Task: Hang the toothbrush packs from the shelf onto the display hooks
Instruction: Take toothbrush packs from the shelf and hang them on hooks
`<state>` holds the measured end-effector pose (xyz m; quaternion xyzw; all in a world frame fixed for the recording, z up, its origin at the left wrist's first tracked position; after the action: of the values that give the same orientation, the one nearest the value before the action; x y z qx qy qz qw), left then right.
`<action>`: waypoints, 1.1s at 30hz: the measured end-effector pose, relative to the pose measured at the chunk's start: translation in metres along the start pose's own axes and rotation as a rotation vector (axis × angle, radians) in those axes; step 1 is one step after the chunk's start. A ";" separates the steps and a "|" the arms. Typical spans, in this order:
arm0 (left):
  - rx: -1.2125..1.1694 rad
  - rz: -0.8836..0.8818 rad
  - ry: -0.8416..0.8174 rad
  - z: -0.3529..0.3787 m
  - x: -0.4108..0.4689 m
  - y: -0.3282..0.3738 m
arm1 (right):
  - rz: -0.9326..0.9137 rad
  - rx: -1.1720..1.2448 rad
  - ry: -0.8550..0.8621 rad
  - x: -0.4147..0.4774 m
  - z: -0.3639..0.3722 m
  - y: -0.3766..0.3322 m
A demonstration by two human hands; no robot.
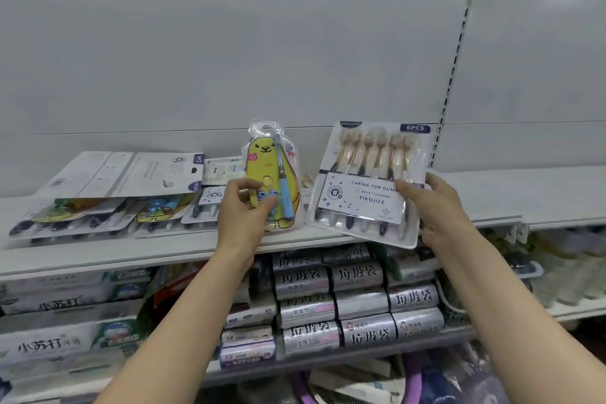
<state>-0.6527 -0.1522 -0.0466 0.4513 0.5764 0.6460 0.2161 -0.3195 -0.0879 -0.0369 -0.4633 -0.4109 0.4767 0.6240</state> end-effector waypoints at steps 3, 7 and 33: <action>-0.191 -0.034 -0.035 -0.006 -0.011 0.000 | -0.145 0.033 0.031 -0.017 -0.006 -0.020; -0.301 -0.080 -0.070 -0.016 -0.027 0.006 | -0.269 0.058 -0.064 -0.046 0.010 -0.045; -0.292 0.082 0.435 -0.507 -0.216 0.039 | -0.238 0.282 -0.660 -0.376 0.342 0.008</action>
<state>-0.9571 -0.6129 -0.0461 0.2889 0.4912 0.8125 0.1234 -0.7256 -0.3901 0.0078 -0.1432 -0.5713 0.5762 0.5667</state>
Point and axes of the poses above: each hand's wrist, its own x-axis towards the middle knuckle, its own z-axis out of the palm, y = z × x, the point moved 9 cm from there along x, towards the middle knuckle, and after that the axes turned 5 degrees about x, right-handed, at the moved point
